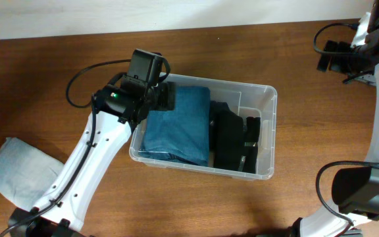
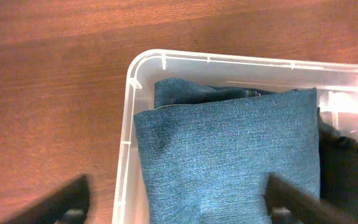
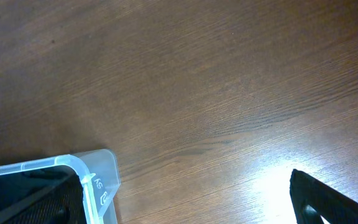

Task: Pack container
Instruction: 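Lower the dark-blue denim into the box's left half and release, then press the denim flat with the left gripper, then withdraw left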

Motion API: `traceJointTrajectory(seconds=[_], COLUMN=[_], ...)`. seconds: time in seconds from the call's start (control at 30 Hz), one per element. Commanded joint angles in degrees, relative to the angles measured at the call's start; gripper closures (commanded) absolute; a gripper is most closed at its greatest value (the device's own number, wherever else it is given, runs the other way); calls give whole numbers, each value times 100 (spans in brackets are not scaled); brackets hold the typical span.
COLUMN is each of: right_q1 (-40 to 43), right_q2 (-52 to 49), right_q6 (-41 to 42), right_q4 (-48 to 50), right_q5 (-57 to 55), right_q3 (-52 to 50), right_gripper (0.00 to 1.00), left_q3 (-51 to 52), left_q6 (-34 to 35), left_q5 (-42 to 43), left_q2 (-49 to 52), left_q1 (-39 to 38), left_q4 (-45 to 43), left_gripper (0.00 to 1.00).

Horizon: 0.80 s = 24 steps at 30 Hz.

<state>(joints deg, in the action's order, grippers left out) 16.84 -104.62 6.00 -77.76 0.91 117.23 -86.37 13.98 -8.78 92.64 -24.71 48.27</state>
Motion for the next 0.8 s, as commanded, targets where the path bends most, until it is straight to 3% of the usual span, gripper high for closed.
traceJointTrajectory(seconds=[0.0, 0.07, 0.17, 0.77], right_q1=[7, 7, 7, 7], right_q2=[22, 22, 22, 22], right_q6=[20, 20, 20, 20], right_q4=[15, 15, 15, 15], right_q5=[-50, -50, -50, -50], right_q3=[74, 74, 74, 74], right_gripper=[1, 1, 2, 2], left_q3=[-105, -105, -101, -101], left_q6=[-83, -83, -83, -85], left_q5=[81, 83, 85, 11], left_q2=[-131, -103, -13, 1659], left_q1=[-28, -28, -28, -42], left_q4=[-2, 0, 4, -282], left_gripper=[57, 82, 94, 99])
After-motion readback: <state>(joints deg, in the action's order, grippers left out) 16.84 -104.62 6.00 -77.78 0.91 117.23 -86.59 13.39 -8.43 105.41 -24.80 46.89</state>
